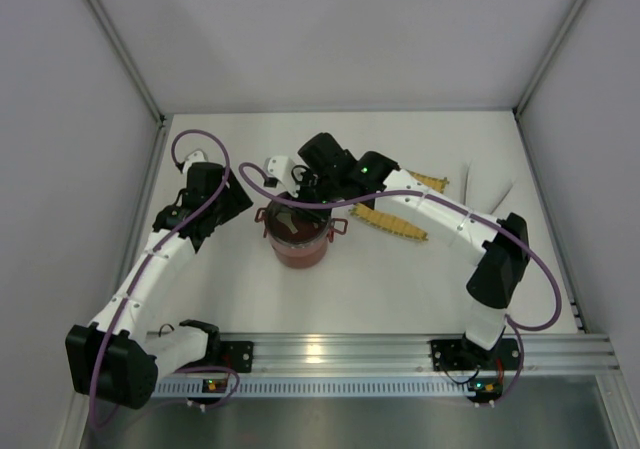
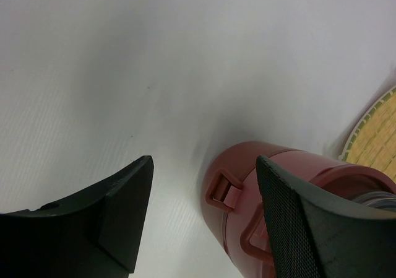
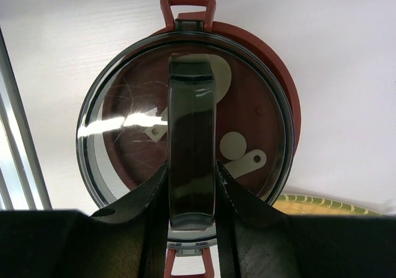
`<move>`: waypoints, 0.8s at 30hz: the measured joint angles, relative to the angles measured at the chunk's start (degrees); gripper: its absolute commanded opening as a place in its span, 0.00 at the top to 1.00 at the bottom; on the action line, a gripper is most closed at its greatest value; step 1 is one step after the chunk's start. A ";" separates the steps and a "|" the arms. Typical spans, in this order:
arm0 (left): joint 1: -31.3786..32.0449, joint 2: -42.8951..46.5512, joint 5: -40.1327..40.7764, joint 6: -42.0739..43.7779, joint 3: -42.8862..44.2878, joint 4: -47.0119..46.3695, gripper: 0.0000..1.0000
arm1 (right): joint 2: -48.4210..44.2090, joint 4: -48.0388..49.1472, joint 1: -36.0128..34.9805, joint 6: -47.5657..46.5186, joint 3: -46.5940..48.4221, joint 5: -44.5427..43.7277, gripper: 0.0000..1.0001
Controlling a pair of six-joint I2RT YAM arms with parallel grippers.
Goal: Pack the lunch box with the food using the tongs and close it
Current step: Place the box lid in the packing box.
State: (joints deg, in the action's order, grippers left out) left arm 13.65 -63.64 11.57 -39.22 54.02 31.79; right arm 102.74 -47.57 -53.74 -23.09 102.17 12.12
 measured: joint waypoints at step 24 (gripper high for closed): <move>0.00 0.00 0.00 0.20 0.13 0.20 0.27 | 0.07 0.39 0.02 -0.28 0.00 0.94 0.99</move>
State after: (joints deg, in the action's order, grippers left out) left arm 13.65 -63.64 11.57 -39.03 54.15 31.99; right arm 102.80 -47.18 -53.71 -23.38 102.17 13.06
